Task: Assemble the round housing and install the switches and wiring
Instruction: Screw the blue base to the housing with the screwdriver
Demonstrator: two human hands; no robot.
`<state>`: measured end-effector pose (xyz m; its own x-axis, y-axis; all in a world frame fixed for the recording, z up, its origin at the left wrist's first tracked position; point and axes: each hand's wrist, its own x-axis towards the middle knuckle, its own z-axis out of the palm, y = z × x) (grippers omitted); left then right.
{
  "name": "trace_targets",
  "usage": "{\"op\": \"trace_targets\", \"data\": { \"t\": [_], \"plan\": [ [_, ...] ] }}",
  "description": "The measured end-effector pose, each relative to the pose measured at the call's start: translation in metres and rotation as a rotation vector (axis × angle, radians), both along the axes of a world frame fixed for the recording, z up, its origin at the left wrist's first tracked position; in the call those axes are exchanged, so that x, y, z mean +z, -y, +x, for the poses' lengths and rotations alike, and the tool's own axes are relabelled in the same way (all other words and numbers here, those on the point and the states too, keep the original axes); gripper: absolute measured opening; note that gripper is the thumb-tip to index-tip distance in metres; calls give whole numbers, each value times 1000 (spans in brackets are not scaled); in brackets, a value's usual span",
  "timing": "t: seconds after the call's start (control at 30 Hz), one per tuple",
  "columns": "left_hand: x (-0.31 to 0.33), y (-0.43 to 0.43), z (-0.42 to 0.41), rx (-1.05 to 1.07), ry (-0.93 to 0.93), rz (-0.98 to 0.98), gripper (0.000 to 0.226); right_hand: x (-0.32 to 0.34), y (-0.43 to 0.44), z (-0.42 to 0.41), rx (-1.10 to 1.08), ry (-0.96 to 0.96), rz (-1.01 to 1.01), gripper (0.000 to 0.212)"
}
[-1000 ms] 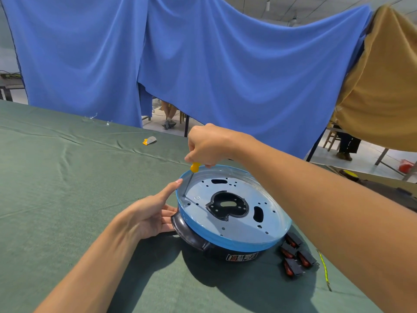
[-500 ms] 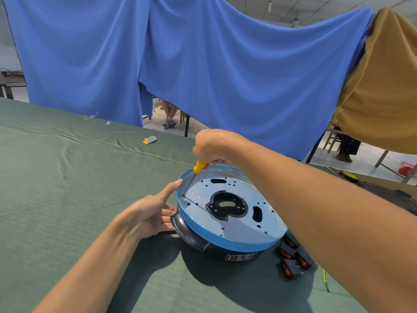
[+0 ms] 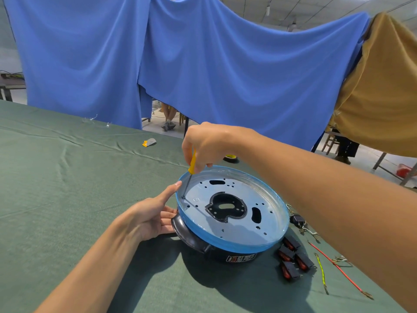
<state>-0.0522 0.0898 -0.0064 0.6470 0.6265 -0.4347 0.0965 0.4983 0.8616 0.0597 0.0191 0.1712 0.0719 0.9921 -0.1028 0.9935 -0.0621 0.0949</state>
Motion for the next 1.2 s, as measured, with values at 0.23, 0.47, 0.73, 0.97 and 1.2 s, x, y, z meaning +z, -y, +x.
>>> {"op": "trace_targets", "data": {
  "t": [0.23,0.47,0.73,0.97,1.2],
  "plan": [
    [1,1,-1,25,7,-12,86,1,-2,2,44,31,20,11],
    [4,3,-1,25,-8,-15,88,-2,-6,5,-28,19,5,44],
    [5,3,-1,28,-18,-32,91,-8,-2,11,-62,-176,163,26],
    [4,3,-2,24,-7,-36,99,-17,7,21,-179,-727,402,36],
    [1,2,0,17,11,-36,90,-68,7,20,-41,-307,153,13]
  ]
}}
